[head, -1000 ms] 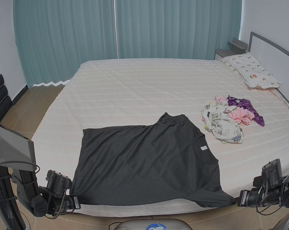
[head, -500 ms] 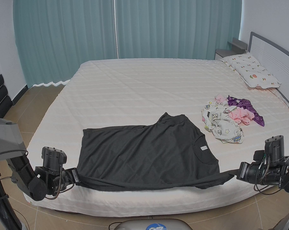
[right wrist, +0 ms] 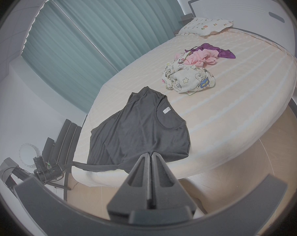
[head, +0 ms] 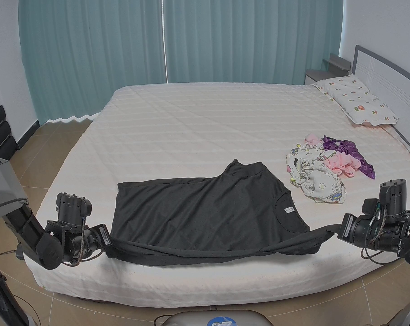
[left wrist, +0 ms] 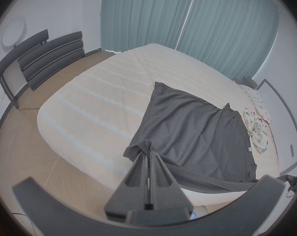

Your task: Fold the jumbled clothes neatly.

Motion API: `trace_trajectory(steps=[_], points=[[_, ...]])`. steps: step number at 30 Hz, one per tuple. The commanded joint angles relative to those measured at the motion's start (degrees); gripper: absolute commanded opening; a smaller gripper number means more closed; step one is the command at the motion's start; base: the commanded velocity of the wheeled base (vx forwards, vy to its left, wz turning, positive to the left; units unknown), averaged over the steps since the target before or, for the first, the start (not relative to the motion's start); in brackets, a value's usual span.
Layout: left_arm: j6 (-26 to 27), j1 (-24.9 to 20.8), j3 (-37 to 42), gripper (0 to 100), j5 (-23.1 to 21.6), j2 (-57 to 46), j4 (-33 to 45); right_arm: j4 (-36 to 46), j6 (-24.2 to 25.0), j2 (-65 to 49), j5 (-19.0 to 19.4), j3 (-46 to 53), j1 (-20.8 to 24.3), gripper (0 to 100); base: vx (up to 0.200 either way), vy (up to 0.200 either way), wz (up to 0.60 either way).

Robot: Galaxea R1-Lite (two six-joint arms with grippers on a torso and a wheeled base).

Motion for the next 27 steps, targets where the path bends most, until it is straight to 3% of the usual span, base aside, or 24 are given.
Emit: trace_trajectory(steps=[1, 16, 24, 27], points=[[-0.12, 0.04, -2.84, 0, -0.03, 3.2, -0.02, -0.32, 0.0, 1.95, 0.28, -1.62, -0.11, 0, 0.0, 0.0, 0.0], [-6.27, 0.04, -12.59, 0, 2.52, 10.32, -0.11, -0.58, 0.09, 13.55, 0.28, -13.22, -2.05, 0, 0.0, 0.0, 0.0], [-6.62, 0.13, -11.01, 0, 3.4, 7.16, 0.15, -0.49, 0.09, 14.25, 0.11, -14.71, -2.57, 0, 0.0, 0.0, 0.0], [-6.54, 0.13, -7.15, 0, 2.87, 2.23, 0.42, 0.12, 0.0, 9.59, 0.37, -12.25, -2.75, 0, 0.0, 0.0, 0.0]])
